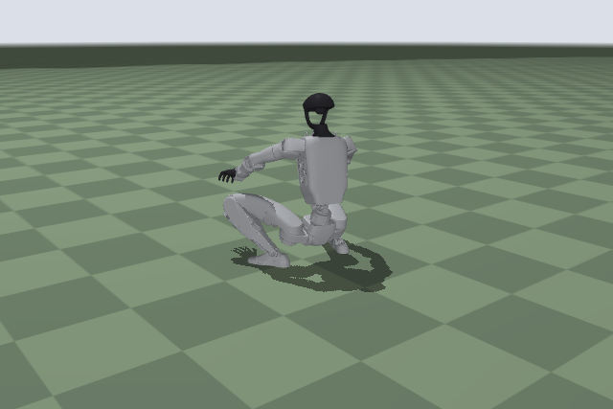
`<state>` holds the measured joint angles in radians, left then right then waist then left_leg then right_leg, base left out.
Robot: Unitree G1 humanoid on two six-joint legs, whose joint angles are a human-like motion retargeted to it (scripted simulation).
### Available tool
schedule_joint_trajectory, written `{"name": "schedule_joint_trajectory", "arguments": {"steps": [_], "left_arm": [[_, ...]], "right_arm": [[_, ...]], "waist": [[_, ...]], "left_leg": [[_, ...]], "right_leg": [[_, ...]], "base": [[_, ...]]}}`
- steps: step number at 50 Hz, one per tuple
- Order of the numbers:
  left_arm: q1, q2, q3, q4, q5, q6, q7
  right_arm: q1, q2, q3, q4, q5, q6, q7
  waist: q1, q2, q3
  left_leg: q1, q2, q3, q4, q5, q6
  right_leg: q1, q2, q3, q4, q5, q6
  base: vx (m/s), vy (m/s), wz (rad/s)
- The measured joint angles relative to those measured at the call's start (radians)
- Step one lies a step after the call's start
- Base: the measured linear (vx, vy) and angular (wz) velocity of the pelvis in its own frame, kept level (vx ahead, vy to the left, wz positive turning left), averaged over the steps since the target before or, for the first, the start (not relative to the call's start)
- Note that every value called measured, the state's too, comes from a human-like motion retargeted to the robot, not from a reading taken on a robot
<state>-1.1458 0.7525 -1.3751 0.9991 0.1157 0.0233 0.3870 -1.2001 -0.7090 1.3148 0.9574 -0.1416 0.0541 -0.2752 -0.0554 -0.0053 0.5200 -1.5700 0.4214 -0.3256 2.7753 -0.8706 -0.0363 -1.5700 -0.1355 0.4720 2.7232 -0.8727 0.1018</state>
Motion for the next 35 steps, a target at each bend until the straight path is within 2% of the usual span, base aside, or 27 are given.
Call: {"name": "schedule_joint_trajectory", "arguments": {"steps": [4, 7, 20, 25, 27, 35], "left_arm": [[-0.034, 0.017, 0.002, 0.021, 0.000, -0.025, 0.016], [-0.060, 0.026, -0.005, 0.014, -0.011, -0.037, 0.038], [-0.062, 0.062, -0.025, -0.079, 0.035, -0.046, 0.120], [-0.034, 0.055, -0.025, -0.095, 0.067, -0.035, 0.097], [-0.049, 0.060, -0.025, -0.101, 0.090, -0.042, 0.083], [-0.069, 0.079, -0.025, -0.098, 0.090, -0.041, 0.073]], "right_arm": [[-0.040, 0.005, -0.004, 0.007, 0.019, 0.002, -0.005], [-0.059, -0.002, 0.001, 0.010, 0.023, -0.001, -0.013], [-0.025, -0.006, 0.035, 0.025, 0.043, 0.004, -0.040], [-0.006, 0.002, 0.041, 0.034, 0.023, -0.002, -0.015], [-0.019, 0.002, 0.041, 0.037, 0.028, -0.001, -0.009], [-0.057, -0.009, 0.063, 0.037, 0.022, 0.002, -0.016]], "waist": [[-0.008, 0.000, 0.000], [-0.006, 0.005, 0.000], [-0.039, -0.020, 0.000], [-0.043, -0.014, 0.000], [-0.039, -0.009, 0.000], [-0.023, 0.015, 0.000]], "left_leg": [[0.000, 0.059, 0.054, -0.056, 0.002, 0.013], [0.000, 0.069, 0.059, -0.071, 0.002, 0.015], [0.000, 0.002, 0.024, 0.017, 0.002, -0.010], [0.000, -0.014, 0.033, 0.014, 0.000, 0.012], [0.000, 0.017, 0.061, -0.010, 0.002, 0.007], [0.000, 0.031, 0.069, -0.032, 0.001, -0.001]], "right_leg": [[0.000, -0.037, -0.062, -0.083, 0.000, -0.012], [0.000, -0.044, -0.083, -0.101, 0.000, -0.019], [0.000, 0.016, 0.038, 0.015, 0.000, 0.044], [0.000, 0.020, 0.062, 0.024, 0.000, 0.028], [0.000, -0.002, 0.035, -0.016, 0.000, 0.028], [0.000, -0.019, 0.001, -0.044, 0.000, 0.026]], "base": [[0.00, 0.02, -0.10], [0.00, 0.00, 0.00], [0.00, 0.00, 0.00], [0.00, 0.00, 0.00], [0.00, 0.00, 0.00], [0.00, 0.00, 0.00]]}}
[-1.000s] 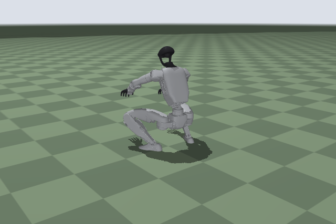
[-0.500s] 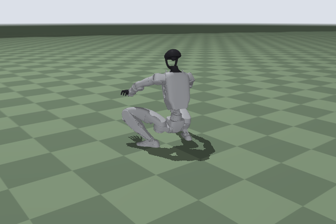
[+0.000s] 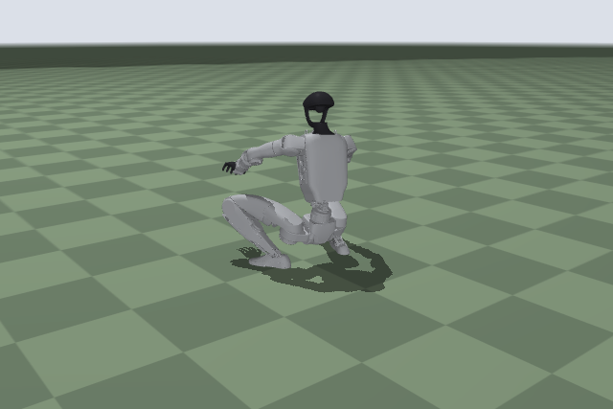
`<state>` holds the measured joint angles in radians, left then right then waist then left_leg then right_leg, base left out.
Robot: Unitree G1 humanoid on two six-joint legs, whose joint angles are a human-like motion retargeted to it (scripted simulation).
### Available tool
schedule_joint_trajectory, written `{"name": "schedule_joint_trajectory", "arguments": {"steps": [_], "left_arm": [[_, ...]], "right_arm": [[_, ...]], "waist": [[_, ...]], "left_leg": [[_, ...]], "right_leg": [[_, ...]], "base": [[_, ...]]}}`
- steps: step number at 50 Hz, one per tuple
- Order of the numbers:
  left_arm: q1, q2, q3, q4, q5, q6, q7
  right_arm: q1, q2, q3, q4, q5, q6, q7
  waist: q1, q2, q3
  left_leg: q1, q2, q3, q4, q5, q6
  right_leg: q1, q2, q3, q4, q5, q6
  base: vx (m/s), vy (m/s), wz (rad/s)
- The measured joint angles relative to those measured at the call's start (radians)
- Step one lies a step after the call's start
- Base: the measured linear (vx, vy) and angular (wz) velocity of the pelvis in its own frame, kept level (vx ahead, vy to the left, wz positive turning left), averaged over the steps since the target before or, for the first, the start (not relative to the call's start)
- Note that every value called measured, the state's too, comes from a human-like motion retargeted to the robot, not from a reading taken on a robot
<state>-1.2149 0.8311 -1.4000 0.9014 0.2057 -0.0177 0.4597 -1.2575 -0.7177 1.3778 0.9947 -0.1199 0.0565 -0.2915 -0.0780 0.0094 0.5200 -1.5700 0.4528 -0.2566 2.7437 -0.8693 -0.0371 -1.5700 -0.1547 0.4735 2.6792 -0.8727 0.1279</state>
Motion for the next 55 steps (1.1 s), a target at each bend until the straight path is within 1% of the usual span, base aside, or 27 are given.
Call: {"name": "schedule_joint_trajectory", "arguments": {"steps": [2, 5, 7, 8, 10, 12, 15, 17, 20, 21, 23, 25, 27, 30, 32, 35, 37, 38, 40, 41, 45, 46, 47, 50, 55], "left_arm": [[-0.001, 0.020, 0.000, 0.005, -0.010, 0.003, -0.003], [0.000, 0.017, 0.000, 0.014, -0.015, 0.004, 0.001], [0.009, 0.054, 0.000, -0.014, -0.006, -0.031, -0.011], [-0.003, 0.053, 0.000, -0.006, 0.013, -0.022, -0.017], [-0.017, 0.080, 0.000, -0.028, 0.038, -0.049, -0.031], [-0.069, 0.086, 0.000, -0.028, 0.081, -0.042, -0.050], [-0.179, 0.116, 0.000, -0.061, 0.125, -0.058, -0.076], [-0.286, 0.170, 0.000, -0.101, 0.136, -0.065, -0.077], [-0.420, 0.287, 0.000, -0.191, 0.130, -0.097, -0.064], [-0.473, 0.317, 0.000, -0.214, 0.133, -0.093, -0.065], [-0.568, 0.384, 0.000, -0.268, 0.123, -0.094, -0.066], [-0.628, 0.451, 0.000, -0.323, 0.097, -0.099, -0.072], [-0.630, 0.521, 0.000, -0.378, 0.058, -0.112, -0.085], [-0.614, 0.581, 0.000, -0.423, 0.024, -0.116, -0.121], [-0.605, 0.617, 0.000, -0.456, 0.023, -0.123, -0.131], [-0.579, 0.671, 0.000, -0.493, 0.013, -0.140, -0.129], [-0.555, 0.708, 0.007, -0.521, 0.010, -0.146, -0.117], [-0.530, 0.723, 0.030, -0.533, -0.008, -0.161, -0.110], [-0.486, 0.753, 0.065, -0.556, -0.032, -0.181, -0.099], [-0.461, 0.765, 0.082, -0.567, -0.044, -0.189, -0.097], [-0.355, 0.803, 0.158, -0.608, -0.080, -0.221, -0.113], [-0.318, 0.807, 0.186, -0.614, -0.068, -0.244, -0.135], [-0.283, 0.811, 0.214, -0.622, -0.060, -0.262, -0.153], [-0.191, 0.826, 0.293, -0.652, -0.061, -0.277, -0.175], [-0.063, 0.842, 0.406, -0.698, -0.062, -0.288, -0.207]], "right_arm": [[-0.008, 0.016, 0.011, -0.002, 0.016, 0.006, -0.006], [-0.012, 0.015, -0.005, -0.001, 0.032, 0.002, -0.011], [-0.029, -0.002, 0.013, -0.023, 0.045, -0.019, 0.005], [-0.037, -0.009, 0.004, -0.028, 0.056, -0.021, 0.002], [-0.066, -0.028, 0.011, -0.041, 0.066, -0.035, 0.011], [-0.097, -0.065, -0.011, -0.054, 0.078, -0.043, 0.004], [-0.154, -0.163, -0.037, -0.106, 0.084, -0.067, -0.003], [-0.216, -0.253, -0.053, -0.167, 0.077, -0.089, -0.021], [-0.297, -0.375, -0.065, -0.266, 0.045, -0.112, -0.015], [-0.323, -0.420, -0.076, -0.299, 0.036, -0.114, -0.017], [-0.377, -0.508, -0.097, -0.359, 0.022, -0.120, -0.013], [-0.419, -0.584, -0.111, -0.408, 0.018, -0.125, 0.000], [-0.441, -0.624, -0.105, -0.435, 0.022, -0.127, 0.027], [-0.452, -0.660, -0.098, -0.440, 0.021, -0.127, 0.048], [-0.425, -0.704, -0.140, -0.444, -0.014, -0.141, 0.055], [-0.347, -0.732, -0.210, -0.440, -0.028, -0.148, 0.053], [-0.291, -0.762, -0.242, -0.464, -0.022, -0.149, 0.047], [-0.241, -0.756, -0.293, -0.454, -0.015, -0.155, 0.047], [-0.152, -0.762, -0.369, -0.461, -0.001, -0.165, 0.044], [-0.106, -0.766, -0.404, -0.469, 0.008, -0.170, 0.042], [0.087, -0.778, -0.562, -0.513, 0.044, -0.196, 0.036], [0.145, -0.775, -0.618, -0.523, 0.035, -0.208, 0.035], [0.202, -0.775, -0.672, -0.535, 0.030, -0.218, 0.035], [0.354, -0.785, -0.816, -0.582, 0.045, -0.233, 0.050], [0.538, -0.793, -0.983, -0.648, 0.056, -0.248, 0.087]], "waist": [[-0.009, -0.013, 0.000], [0.001, -0.005, 0.000], [-0.019, 0.001, 0.000], [-0.014, 0.003, 0.000], [-0.014, 0.020, 0.000], [0.016, 0.039, 0.000], [0.072, 0.061, 0.000], [0.091, 0.060, 0.000], [0.096, 0.029, 0.000], [0.097, 0.018, 0.000], [0.101, 0.005, 0.000], [0.109, -0.010, 0.000], [0.103, -0.013, 0.000], [0.098, -0.014, 0.000], [0.101, -0.002, 0.000], [0.104, -0.003, -0.003], [0.109, -0.005, -0.011], [0.112, -0.009, -0.016], [0.118, -0.021, -0.044], [0.121, -0.029, -0.069], [0.129, -0.055, -0.189], [0.129, -0.059, -0.224], [0.129, -0.063, -0.257], [0.124, -0.066, -0.341], [0.111, -0.065, -0.435]], "left_leg": [[0.000, -0.003, -0.007, 0.004, 0.000, -0.004], [0.000, -0.001, -0.012, 0.015, -0.001, 0.006], [0.000, -0.001, -0.009, 0.012, 0.000, 0.014], [0.000, 0.004, -0.004, 0.005, 0.000, 0.024], [0.000, 0.024, 0.013, -0.019, 0.000, 0.043], [0.000, 0.052, 0.035, -0.066, 0.003, 0.061], [0.000, 0.091, 0.090, -0.185, 0.040, 0.066], [0.000, 0.094, 0.170, -0.310, 0.100, 0.038], [0.000, 0.073, 0.251, -0.474, 0.172, 0.016], [0.000, 0.057, 0.276, -0.533, 0.197, 0.006], [0.000, 0.035, 0.321, -0.657, 0.251, -0.008], [0.041, 0.021, 0.374, -0.787, 0.292, -0.026], [0.139, 0.001, 0.409, -0.920, 0.318, -0.051], [0.324, -0.037, 0.456, -1.138, 0.358, -0.093], [0.463, -0.063, 0.483, -1.284, 0.382, -0.110], [0.689, -0.098, 0.529, -1.529, 0.430, -0.127], [0.848, -0.122, 0.562, -1.701, 0.463, -0.126], [0.928, -0.137, 0.580, -1.793, 0.480, -0.126], [1.071, -0.171, 0.615, -1.972, 0.516, -0.117], [1.131, -0.191, 0.630, -2.060, 0.535, -0.111], [1.325, -0.262, 0.672, -2.362, 0.605, -0.096], [1.356, -0.271, 0.672, -2.410, 0.615, -0.102], [1.383, -0.280, 0.672, -2.452, 0.624, -0.107], [1.439, -0.294, 0.670, -2.529, 0.637, -0.117], [1.485, -0.285, 0.658, -2.536, 0.613, -0.141]], "right_leg": [[0.000, 0.002, 0.000, 0.007, 0.000, 0.000], [0.000, 0.015, 0.015, 0.018, 0.000, 0.011], [0.000, 0.005, 0.013, 0.013, 0.000, -0.001], [0.000, -0.001, 0.006, 0.003, 0.000, -0.007], [0.000, -0.021, -0.021, -0.032, 0.000, -0.036], [0.000, -0.053, -0.077, -0.094, 0.000, -0.075], [0.000, -0.107, -0.180, -0.216, 0.000, -0.148], [0.000, -0.150, -0.237, -0.325, 0.000, -0.189], [0.000, -0.204, -0.298, -0.462, 0.001, -0.211], [0.000, -0.222, -0.317, -0.512, 0.009, -0.210], [0.000, -0.244, -0.361, -0.630, 0.052, -0.212], [0.023, -0.249, -0.396, -0.757, 0.105, -0.208], [0.128, -0.254, -0.447, -0.895, 0.142, -0.199], [0.330, -0.258, -0.530, -1.121, 0.196, -0.173], [0.487, -0.258, -0.587, -1.277, 0.234, -0.148], [0.733, -0.235, -0.670, -1.544, 0.312, -0.111], [0.900, -0.210, -0.717, -1.735, 0.372, -0.087], [0.982, -0.196, -0.737, -1.833, 0.404, -0.071], [1.123, -0.171, -0.770, -2.020, 0.467, -0.044], [1.180, -0.161, -0.781, -2.105, 0.497, -0.031], [1.356, -0.127, -0.818, -2.377, 0.592, 0.016], [1.386, -0.119, -0.826, -2.418, 0.603, 0.025], [1.414, -0.112, -0.835, -2.456, 0.613, 0.033], [1.480, -0.097, -0.860, -2.533, 0.630, 0.046], [1.552, -0.082, -0.891, -2.570, 0.619, 0.044]], "base": [[0.00, 0.00, 0.00], [0.00, 0.00, 0.00], [0.00, 0.00, 0.00], [0.00, 0.00, 0.00], [0.03, 0.02, -0.06], [0.09, 0.02, -0.17], [0.14, -0.03, -0.09], [0.16, -0.05, 0.29], [0.19, -0.09, 0.55], [0.15, -0.08, 0.69], [0.06, -0.03, 0.48], [0.01, 0.01, 0.10], [0.06, 0.02, 0.07], [0.11, 0.02, 0.12], [0.18, 0.04, 0.14], [0.21, 0.02, 0.01], [0.24, 0.02, -0.06], [0.26, 0.02, -0.08], [0.26, 0.01, -0.08], [0.26, 0.01, -0.08], [0.25, 0.01, -0.03], [0.23, 0.01, 0.07], [0.22, 0.01, 0.12], [0.19, 0.01, 0.17], [0.14, 0.00, 0.17]]}}
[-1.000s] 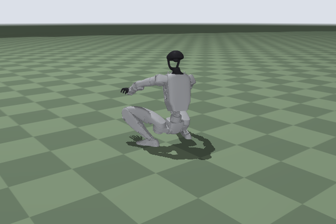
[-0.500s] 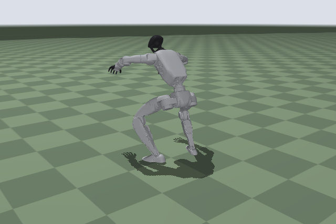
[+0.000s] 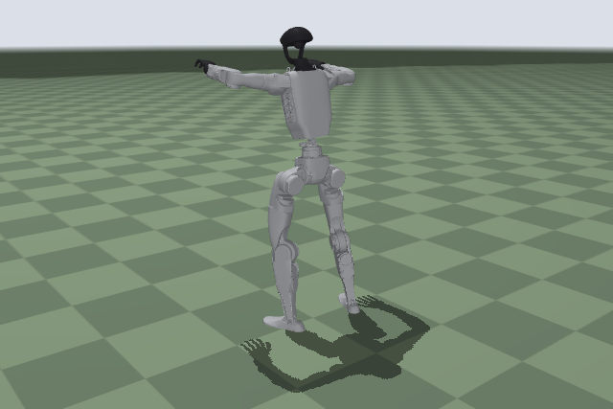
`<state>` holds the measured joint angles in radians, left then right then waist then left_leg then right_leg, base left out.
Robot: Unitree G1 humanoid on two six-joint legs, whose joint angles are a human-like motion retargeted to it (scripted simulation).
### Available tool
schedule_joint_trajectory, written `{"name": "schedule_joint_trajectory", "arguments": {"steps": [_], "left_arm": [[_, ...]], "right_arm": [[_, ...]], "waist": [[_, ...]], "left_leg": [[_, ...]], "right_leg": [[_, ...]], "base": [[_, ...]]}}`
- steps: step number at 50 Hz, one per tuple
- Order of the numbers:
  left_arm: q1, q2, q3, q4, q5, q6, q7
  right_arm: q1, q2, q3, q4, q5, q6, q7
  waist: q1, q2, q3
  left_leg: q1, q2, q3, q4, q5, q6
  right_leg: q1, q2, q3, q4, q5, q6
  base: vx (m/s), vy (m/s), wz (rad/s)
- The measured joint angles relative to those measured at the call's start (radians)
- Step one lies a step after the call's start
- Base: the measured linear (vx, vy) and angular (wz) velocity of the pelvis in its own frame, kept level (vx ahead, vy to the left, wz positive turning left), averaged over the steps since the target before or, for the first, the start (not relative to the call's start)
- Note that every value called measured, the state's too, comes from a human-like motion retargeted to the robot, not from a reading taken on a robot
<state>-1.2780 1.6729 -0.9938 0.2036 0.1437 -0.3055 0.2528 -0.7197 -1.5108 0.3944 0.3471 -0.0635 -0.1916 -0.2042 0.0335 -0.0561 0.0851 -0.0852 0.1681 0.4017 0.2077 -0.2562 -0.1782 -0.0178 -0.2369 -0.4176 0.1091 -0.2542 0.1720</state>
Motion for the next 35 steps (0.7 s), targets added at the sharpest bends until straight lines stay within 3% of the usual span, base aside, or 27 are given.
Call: {"name": "schedule_joint_trajectory", "arguments": {"steps": [10, 20, 27, 35], "left_arm": [[0.221, -0.051, 0.209, -0.061, -0.012, 0.027, -0.072], [0.353, -0.089, 0.319, -0.101, -0.028, 0.027, -0.098], [0.457, -0.101, 0.397, -0.117, -0.034, 0.033, -0.116], [0.573, -0.133, 0.497, -0.090, -0.052, 0.047, -0.105]], "right_arm": [[0.222, -0.004, -0.178, -0.070, 0.003, 0.018, 0.048], [0.296, -0.001, -0.227, -0.098, 0.041, 0.013, 0.094], [0.337, 0.008, -0.245, -0.134, 0.033, 0.010, 0.113], [0.368, 0.033, -0.290, -0.153, 0.041, 0.010, 0.089]], "waist": [[0.023, -0.008, -0.085], [0.040, -0.004, -0.123], [0.061, -0.004, -0.110], [0.057, 0.004, -0.038]], "left_leg": [[0.075, -0.011, 0.004, -0.004, -0.032, 0.047], [0.113, -0.006, 0.016, 0.007, -0.045, 0.038], [0.127, 0.000, 0.040, 0.014, -0.047, 0.050], [0.089, 0.006, 0.039, 0.048, -0.038, 0.059]], "right_leg": [[0.083, -0.004, -0.009, -0.014, -0.025, -0.025], [0.140, 0.005, -0.011, -0.061, -0.021, -0.025], [0.127, 0.003, 0.016, -0.033, -0.028, -0.030], [0.082, -0.006, 0.032, 0.007, -0.029, -0.029]], "base": [[0.09, -0.01, 0.01], [0.04, -0.01, -0.01], [0.01, -0.01, -0.13], [-0.06, -0.01, 0.00]]}}
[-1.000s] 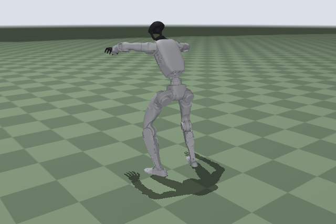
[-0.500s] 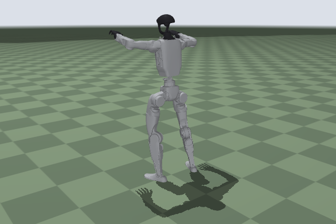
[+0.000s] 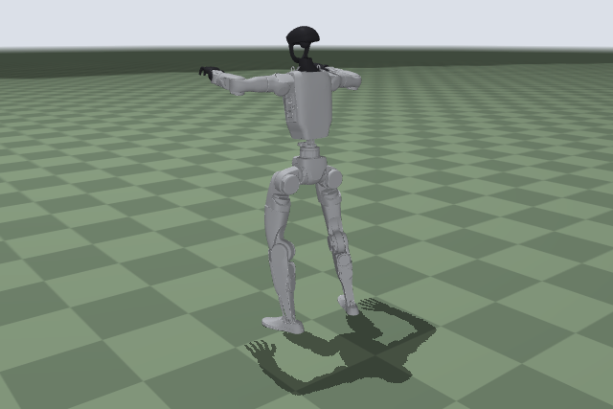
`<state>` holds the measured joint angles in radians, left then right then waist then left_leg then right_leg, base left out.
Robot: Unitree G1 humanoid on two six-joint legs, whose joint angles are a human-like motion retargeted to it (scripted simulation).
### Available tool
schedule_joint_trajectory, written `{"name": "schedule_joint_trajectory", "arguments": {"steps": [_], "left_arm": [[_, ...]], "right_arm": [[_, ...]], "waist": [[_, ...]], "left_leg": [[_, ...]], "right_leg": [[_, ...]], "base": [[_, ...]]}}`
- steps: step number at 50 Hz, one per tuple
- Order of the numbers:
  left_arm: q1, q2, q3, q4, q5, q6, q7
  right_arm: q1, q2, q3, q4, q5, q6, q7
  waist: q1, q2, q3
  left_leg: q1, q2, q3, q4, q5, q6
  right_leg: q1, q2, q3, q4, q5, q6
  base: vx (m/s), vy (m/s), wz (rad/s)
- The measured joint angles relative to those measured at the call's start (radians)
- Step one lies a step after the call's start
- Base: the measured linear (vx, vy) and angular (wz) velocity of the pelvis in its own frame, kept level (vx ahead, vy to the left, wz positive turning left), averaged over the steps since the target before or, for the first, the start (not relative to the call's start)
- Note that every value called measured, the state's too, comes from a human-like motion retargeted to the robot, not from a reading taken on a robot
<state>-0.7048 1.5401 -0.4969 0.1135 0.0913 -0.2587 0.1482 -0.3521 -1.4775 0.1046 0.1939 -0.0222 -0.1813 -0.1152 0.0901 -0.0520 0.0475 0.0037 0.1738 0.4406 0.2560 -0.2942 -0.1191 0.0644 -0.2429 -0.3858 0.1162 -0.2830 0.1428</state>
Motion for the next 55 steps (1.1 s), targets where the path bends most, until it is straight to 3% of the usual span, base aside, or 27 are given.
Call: {"name": "schedule_joint_trajectory", "arguments": {"steps": [5, 10, 15, 17, 27, 33, 35, 36, 38, 40, 42, 46, 50, 52, 55], "left_arm": [[0.091, -0.108, 0.156, 0.062, -0.004, 0.026, 0.062], [0.163, -0.269, 0.373, 0.083, 0.060, 0.068, 0.176], [0.223, -0.387, 0.588, 0.017, 0.291, 0.171, 0.286], [0.251, -0.409, 0.631, -0.023, 0.325, 0.195, 0.311], [0.327, -0.400, 0.716, -0.116, 0.279, 0.267, 0.331], [0.295, -0.426, 0.713, -0.125, 0.219, 0.285, 0.286], [0.284, -0.432, 0.711, -0.132, 0.199, 0.304, 0.272], [0.287, -0.443, 0.704, -0.137, 0.189, 0.300, 0.274], [0.319, -0.452, 0.677, -0.145, 0.171, 0.300, 0.279], [0.371, -0.455, 0.630, -0.151, 0.157, 0.302, 0.288], [0.419, -0.437, 0.599, -0.162, 0.143, 0.305, 0.305], [0.493, -0.419, 0.523, -0.181, 0.118, 0.311, 0.341], [0.534, -0.421, 0.445, -0.188, 0.092, 0.315, 0.356], [0.549, -0.434, 0.418, -0.186, 0.074, 0.320, 0.365], [0.563, -0.467, 0.385, -0.173, 0.043, 0.329, 0.373]], "right_arm": [[0.041, 0.070, -0.112, 0.007, -0.007, 0.003, -0.063], [0.093, 0.160, -0.267, -0.014, -0.075, 0.014, -0.168], [0.184, 0.231, -0.452, -0.124, -0.136, 0.038, -0.188], [0.240, 0.236, -0.494, -0.168, -0.174, 0.049, -0.211], [0.358, 0.248, -0.576, -0.289, -0.237, 0.116, -0.232], [0.270, 0.302, -0.558, -0.302, -0.244, 0.154, -0.228], [0.267, 0.271, -0.562, -0.317, -0.251, 0.183, -0.197], [0.258, 0.288, -0.550, -0.318, -0.246, 0.180, -0.202], [0.270, 0.295, -0.508, -0.319, -0.247, 0.180, -0.197], [0.311, 0.276, -0.452, -0.316, -0.256, 0.183, -0.182], [0.354, 0.255, -0.422, -0.312, -0.259, 0.190, -0.177], [0.427, 0.222, -0.368, -0.302, -0.267, 0.205, -0.173], [0.480, 0.209, -0.323, -0.280, -0.275, 0.224, -0.171], [0.497, 0.221, -0.311, -0.272, -0.272, 0.230, -0.173], [0.505, 0.270, -0.297, -0.257, -0.258, 0.242, -0.170]], "waist": [[-0.012, 0.013, 0.094], [-0.034, 0.034, 0.254], [-0.064, 0.068, 0.446], [-0.073, 0.080, 0.471], [-0.106, 0.093, 0.472], [-0.132, 0.080, 0.472], [-0.129, 0.076, 0.472], [-0.109, 0.067, 0.472], [-0.066, 0.066, 0.472], [-0.020, 0.089, 0.472], [0.012, 0.119, 0.472], [0.052, 0.165, 0.472], [0.047, 0.192, 0.472], [0.041, 0.203, 0.472], [0.032, 0.202, 0.472]], "left_leg": [[-0.052, 0.002, -0.018, 0.022, 0.019, 0.007], [-0.119, 0.002, -0.050, 0.068, 0.024, 0.021], [-0.247, 0.043, -0.094, 0.277, -0.059, 0.023], [-0.364, 0.074, -0.120, 0.429, -0.117, 0.016], [-1.044, 0.191, -0.263, 1.224, -0.329, -0.004], [-1.438, 0.209, -0.361, 1.633, -0.365, -0.013], [-1.562, 0.228, -0.390, 1.769, -0.391, 0.034], [-1.569, 0.251, -0.385, 1.812, -0.396, 0.013], [-1.574, 0.302, -0.423, 1.934, -0.443, 0.015], [-1.574, 0.351, -0.517, 2.100, -0.542, 0.076], [-1.574, 0.368, -0.586, 2.202, -0.577, 0.075], [-1.574, 0.354, -0.707, 2.345, -0.578, 0.054], [-1.574, 0.271, -0.819, 2.457, -0.578, 0.036], [-1.574, 0.259, -0.836, 2.495, -0.578, -0.006], [-1.574, 0.248, -0.838, 2.508, -0.578, -0.021]], "right_leg": [[-0.048, -0.007, 0.001, 0.032, 0.007, -0.011], [-0.109, -0.025, -0.003, 0.099, -0.007, -0.023], [-0.227, -0.063, 0.010, 0.325, -0.112, -0.066], [-0.337, -0.085, 0.025, 0.481, -0.180, -0.082], [-1.019, -0.215, 0.197, 1.324, -0.471, -0.176], [-1.415, -0.269, 0.357, 1.761, -0.582, -0.196], [-1.567, -0.265, 0.433, 1.902, -0.589, -0.189], [-1.606, -0.238, 0.474, 1.943, -0.589, -0.195], [-1.634, -0.180, 0.525, 2.038, -0.590, -0.195], [-1.634, -0.111, 0.563, 2.162, -0.590, -0.181], [-1.634, -0.066, 0.594, 2.251, -0.590, -0.177], [-1.634, 0.008, 0.663, 2.412, -0.590, -0.175], [-1.634, 0.058, 0.738, 2.548, -0.590, -0.145], [-1.634, 0.090, 0.782, 2.586, -0.590, -0.118], [-1.634, 0.107, 0.808, 2.601, -0.590, -0.109]], "base": [[-0.15, 0.00, 0.11], [-0.22, 0.01, 0.22], [-0.24, 0.02, 0.19], [-0.20, 0.02, 0.16], [-0.17, 0.00, 0.07], [-0.10, 0.00, 0.15], [-0.07, 0.01, -0.28], [-0.10, 0.07, -0.89], [-0.11, 0.12, -1.37], [-0.10, 0.12, -1.38], [-0.14, 0.04, -0.77], [-0.16, -0.05, -0.35], [-0.10, -0.07, 0.09], [0.00, 0.00, 0.00], [0.00, 0.00, 0.00]]}}
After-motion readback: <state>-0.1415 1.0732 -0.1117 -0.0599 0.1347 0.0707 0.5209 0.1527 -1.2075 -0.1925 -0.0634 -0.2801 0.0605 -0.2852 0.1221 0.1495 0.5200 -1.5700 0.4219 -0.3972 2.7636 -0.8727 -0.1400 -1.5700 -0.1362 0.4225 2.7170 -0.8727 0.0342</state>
